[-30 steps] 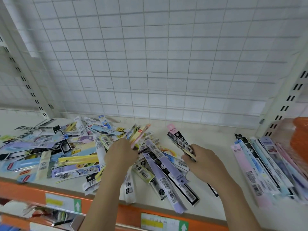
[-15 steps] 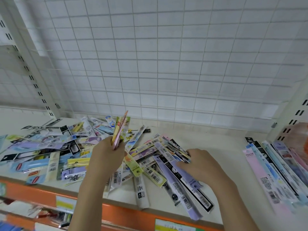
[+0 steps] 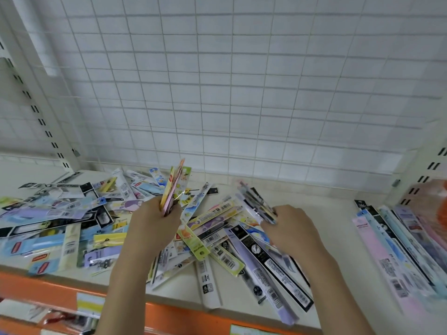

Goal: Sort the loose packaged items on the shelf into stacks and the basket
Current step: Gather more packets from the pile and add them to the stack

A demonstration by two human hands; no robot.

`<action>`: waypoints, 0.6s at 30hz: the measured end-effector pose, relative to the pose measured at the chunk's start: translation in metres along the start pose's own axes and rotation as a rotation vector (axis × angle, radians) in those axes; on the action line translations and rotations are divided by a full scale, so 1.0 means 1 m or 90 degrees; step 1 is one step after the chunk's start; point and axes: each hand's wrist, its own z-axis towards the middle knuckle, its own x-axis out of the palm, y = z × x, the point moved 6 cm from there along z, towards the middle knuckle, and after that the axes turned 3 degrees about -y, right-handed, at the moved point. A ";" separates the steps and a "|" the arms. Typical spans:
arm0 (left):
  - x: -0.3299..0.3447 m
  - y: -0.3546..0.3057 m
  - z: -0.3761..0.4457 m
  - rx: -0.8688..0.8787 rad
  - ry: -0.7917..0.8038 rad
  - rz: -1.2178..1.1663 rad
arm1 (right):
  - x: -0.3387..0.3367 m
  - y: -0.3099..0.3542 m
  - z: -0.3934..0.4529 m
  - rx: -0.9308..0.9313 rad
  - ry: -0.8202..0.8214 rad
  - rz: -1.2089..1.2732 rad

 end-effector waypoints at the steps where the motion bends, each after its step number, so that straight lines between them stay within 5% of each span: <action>1: 0.001 -0.003 0.001 0.017 0.002 0.012 | -0.008 -0.003 -0.001 0.008 -0.021 0.021; 7: 0.023 -0.035 -0.012 0.119 0.043 0.068 | -0.048 -0.032 -0.010 0.036 -0.099 0.122; 18: 0.067 -0.058 -0.030 0.134 0.095 0.077 | -0.063 -0.079 -0.025 0.056 -0.157 0.197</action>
